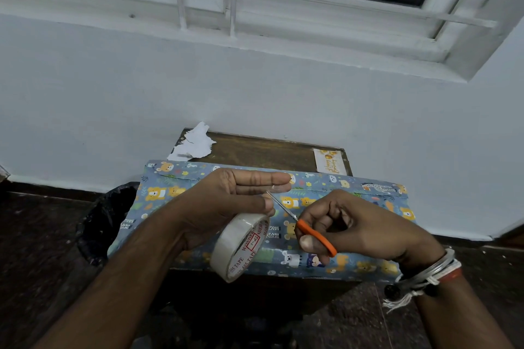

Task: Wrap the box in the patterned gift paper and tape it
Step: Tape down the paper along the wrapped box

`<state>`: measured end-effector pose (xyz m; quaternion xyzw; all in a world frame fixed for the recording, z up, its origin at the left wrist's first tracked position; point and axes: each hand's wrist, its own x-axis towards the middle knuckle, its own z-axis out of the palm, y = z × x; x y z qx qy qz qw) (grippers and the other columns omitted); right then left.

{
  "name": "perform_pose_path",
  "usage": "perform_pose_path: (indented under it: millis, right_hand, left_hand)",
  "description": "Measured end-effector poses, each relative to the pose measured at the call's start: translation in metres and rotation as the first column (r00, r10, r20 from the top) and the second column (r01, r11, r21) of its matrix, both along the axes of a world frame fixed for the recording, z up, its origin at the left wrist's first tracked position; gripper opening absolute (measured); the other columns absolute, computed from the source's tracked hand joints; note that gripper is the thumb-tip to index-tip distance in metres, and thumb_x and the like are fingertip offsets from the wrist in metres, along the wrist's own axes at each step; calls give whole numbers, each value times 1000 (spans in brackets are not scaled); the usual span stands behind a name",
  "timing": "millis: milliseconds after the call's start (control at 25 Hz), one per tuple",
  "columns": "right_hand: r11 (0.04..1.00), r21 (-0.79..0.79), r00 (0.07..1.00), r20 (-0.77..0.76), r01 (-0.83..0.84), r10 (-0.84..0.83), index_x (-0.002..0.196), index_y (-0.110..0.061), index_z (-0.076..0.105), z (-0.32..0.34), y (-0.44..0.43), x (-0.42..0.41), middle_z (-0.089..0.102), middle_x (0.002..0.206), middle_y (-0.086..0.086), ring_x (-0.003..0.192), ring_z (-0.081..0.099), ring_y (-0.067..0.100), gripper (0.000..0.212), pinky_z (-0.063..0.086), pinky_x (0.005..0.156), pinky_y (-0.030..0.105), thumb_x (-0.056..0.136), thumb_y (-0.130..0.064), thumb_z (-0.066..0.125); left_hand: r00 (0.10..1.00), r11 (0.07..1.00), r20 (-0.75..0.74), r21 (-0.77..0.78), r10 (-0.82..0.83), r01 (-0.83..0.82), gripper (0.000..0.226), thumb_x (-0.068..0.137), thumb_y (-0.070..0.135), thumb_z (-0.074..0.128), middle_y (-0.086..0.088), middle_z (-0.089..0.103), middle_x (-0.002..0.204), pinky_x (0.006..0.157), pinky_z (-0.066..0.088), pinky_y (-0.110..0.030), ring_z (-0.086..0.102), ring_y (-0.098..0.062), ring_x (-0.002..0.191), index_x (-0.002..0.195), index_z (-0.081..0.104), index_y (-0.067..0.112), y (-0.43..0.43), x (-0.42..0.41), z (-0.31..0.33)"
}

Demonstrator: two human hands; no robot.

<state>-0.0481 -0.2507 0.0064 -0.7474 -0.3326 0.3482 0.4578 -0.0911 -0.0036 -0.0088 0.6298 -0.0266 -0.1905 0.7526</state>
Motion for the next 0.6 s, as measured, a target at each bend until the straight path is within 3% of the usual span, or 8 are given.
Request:
perform_pose_path:
  millis: [400,520,600]
  right_hand:
    - [998,51,999,-16,-29,30,90,-20,76,0,2,-2,72,71,9,65,66,17,11,50,73,22,96,-14,70]
    - [999,47,1000,-13,-21,21,94,-15,77,-2,1,-1,73,75,15,68,67,23,7,53,76,29,96,-16,71]
    - [1000,29,1000,1,3,-3,100,-7,76,-6,2,0,74,78,17,71,68,23,15,54,78,33,96,-20,72]
  left_hand:
    - [999,999,6,-36,-36,36,46,89,-11,61,0,74,124,75,58,-21,69,-7,80,114,78,24,0,1,-2]
    - [1000,998,8,-47,-30,30,48,86,-10,63,2,73,126,76,58,-21,69,-8,84,114,78,26,1,2,-4]
    - [999,998,14,-55,-31,31,48,84,-8,65,3,72,129,82,57,-23,67,-13,95,119,77,23,2,3,-5]
